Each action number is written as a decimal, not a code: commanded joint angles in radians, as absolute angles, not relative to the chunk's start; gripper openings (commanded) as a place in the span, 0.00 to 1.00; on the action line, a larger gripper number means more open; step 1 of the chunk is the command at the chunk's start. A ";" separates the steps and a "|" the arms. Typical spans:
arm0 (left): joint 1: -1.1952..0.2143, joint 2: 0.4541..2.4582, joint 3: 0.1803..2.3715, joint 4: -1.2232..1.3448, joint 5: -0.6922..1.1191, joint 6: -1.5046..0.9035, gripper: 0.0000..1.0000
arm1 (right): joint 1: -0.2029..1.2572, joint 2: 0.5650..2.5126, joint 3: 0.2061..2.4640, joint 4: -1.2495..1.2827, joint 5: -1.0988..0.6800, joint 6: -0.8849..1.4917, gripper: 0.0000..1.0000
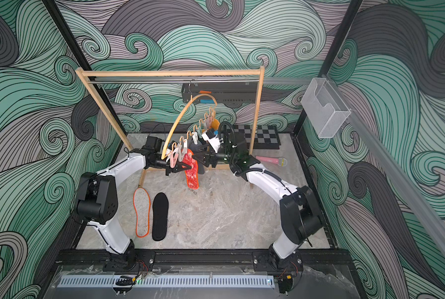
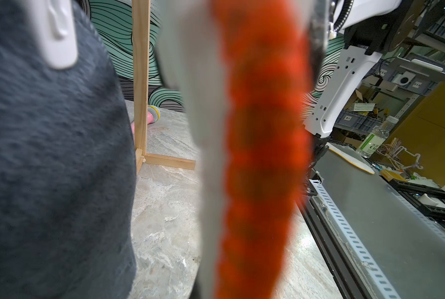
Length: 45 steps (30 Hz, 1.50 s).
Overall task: Take the shoe insoles off the hanger
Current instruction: Open the clamp at the hanger.
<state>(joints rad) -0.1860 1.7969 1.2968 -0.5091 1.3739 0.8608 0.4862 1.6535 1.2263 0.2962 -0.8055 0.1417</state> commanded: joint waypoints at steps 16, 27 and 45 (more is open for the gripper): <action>-0.190 1.836 1.355 -0.588 1.420 0.923 0.00 | 0.515 1.861 1.527 0.273 -0.978 0.140 0.63; -0.190 1.848 1.368 -0.641 1.442 0.971 0.00 | 0.520 1.892 1.582 0.283 -1.002 0.143 0.50; -0.192 1.871 1.378 -0.671 1.412 0.963 0.00 | 0.516 1.914 1.591 0.290 -1.021 0.159 0.04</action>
